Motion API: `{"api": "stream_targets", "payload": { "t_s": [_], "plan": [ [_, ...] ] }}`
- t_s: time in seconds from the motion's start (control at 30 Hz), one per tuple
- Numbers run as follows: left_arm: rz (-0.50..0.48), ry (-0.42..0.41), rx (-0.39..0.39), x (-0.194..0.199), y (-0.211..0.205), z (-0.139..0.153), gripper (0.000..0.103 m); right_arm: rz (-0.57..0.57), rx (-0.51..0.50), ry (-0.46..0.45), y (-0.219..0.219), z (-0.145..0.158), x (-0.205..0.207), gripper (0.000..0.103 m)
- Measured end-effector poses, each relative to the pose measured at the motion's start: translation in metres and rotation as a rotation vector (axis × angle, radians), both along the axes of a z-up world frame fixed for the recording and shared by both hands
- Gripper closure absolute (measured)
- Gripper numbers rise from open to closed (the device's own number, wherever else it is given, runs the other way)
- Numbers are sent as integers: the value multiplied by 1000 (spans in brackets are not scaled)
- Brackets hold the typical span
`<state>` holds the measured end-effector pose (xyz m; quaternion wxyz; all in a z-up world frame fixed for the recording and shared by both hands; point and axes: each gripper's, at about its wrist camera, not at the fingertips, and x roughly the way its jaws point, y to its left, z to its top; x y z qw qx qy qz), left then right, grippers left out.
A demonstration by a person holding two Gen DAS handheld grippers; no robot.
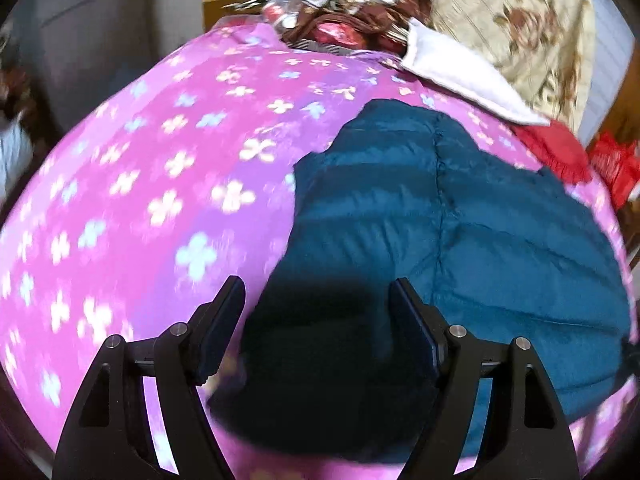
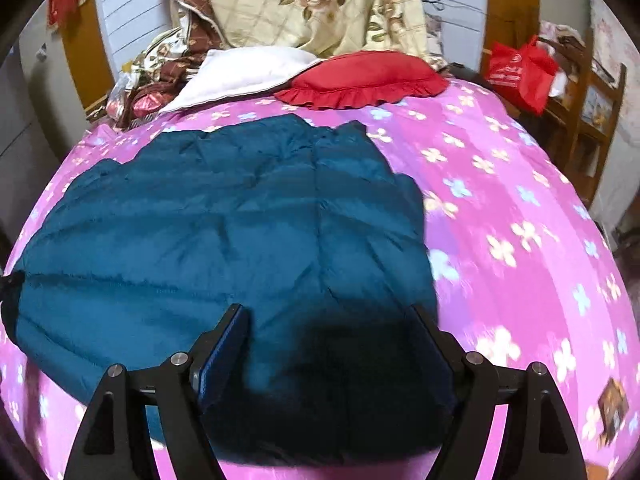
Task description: Fold large clothes
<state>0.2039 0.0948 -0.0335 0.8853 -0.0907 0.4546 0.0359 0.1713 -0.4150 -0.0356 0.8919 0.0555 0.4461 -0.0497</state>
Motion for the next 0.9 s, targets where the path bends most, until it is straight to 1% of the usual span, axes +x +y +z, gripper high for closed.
{"api": "stream_targets", "payload": {
  "t_s": [0.1, 0.17, 0.23, 0.4, 0.47, 0.57, 0.7, 0.9],
  "plan": [
    [9, -35, -39, -32, -2, 16, 28, -23, 46, -35, 2, 12, -27, 24],
    [14, -82, -32, -56, -9, 29, 28, -31, 84, -63, 9, 22, -49, 24],
    [19, -112, -24, -75, -16, 37, 27, -41, 90, -89, 22, 31, -70, 24],
    [23, -137, -63, -113, -23, 43, 27, -79, 83, -139, 51, 44, -104, 24],
    [28, -152, -41, -125, -25, 45, 27, -93, 105, -148, 60, 46, -110, 24],
    [45, -162, 1, -136, -26, 47, 28, -88, 145, -118, 74, 43, -107, 24],
    [38, -173, -29, -147, -19, 51, 27, -50, 131, -73, 99, 40, -104, 24],
    [52, -187, -23, -157, -11, 55, 27, -17, 99, -23, 123, 35, -108, 24]
  ]
}}
